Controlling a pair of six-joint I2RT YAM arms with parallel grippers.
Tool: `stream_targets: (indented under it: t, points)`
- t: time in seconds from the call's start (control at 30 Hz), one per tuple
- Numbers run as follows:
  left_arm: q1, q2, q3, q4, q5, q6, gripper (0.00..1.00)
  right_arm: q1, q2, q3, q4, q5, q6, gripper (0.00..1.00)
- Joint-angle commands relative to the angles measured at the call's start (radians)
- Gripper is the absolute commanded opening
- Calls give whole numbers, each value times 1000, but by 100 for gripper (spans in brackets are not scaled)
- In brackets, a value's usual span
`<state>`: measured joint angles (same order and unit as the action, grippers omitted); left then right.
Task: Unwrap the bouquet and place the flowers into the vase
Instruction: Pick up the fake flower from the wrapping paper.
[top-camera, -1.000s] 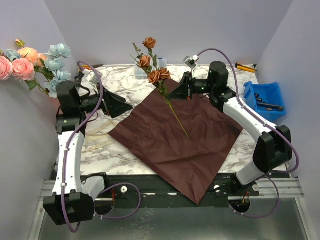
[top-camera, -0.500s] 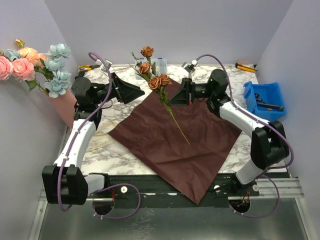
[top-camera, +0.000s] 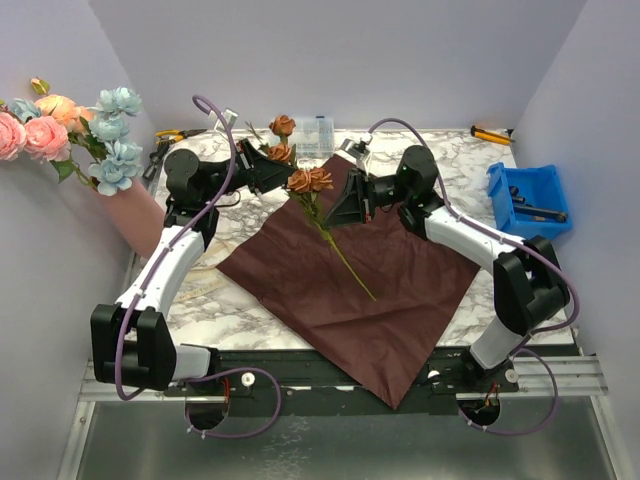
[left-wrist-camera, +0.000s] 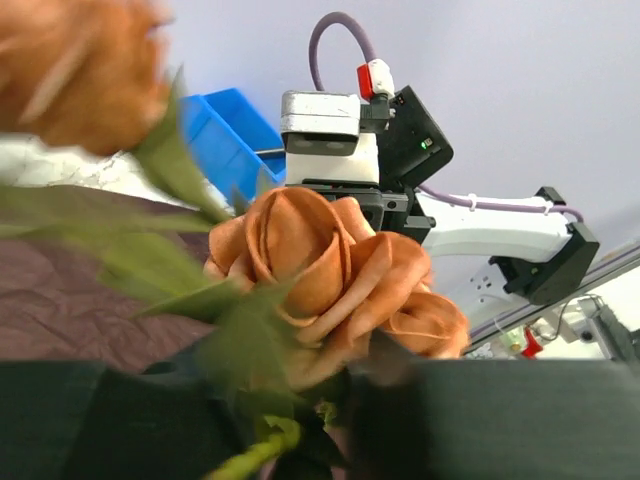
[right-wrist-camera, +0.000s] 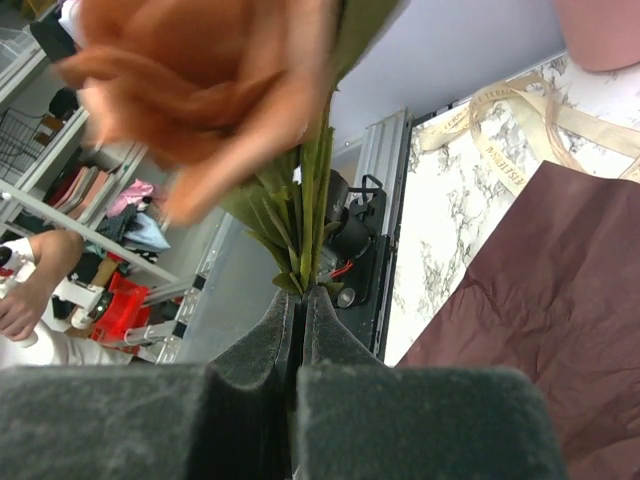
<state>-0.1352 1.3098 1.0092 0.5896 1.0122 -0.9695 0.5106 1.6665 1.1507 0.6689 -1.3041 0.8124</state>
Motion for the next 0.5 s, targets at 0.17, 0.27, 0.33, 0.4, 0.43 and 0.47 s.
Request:
stream_targets:
  t: [0.17,0.27,0.33,0.4,0.43,0.47]
  points:
    - [-10,-63,8,26,31,-35,0,1,-56,25,-285,3,-243,33]
    - [2,-135,31,-246,1,126,0,-4,-93,27,-392,32,-328,61]
    - [0,-181,81,-496,-74,319,0,-14,-115,23,-453,52,-376,74]
    - [3,-209,143,-730,-150,465,0,-22,-134,20,-493,73,-409,83]
    - [3,-230,166,-808,-192,515,0,-25,-144,18,-506,82,-424,88]
    - [3,-249,181,-884,-240,573,0,-26,-153,17,-524,89,-436,92]
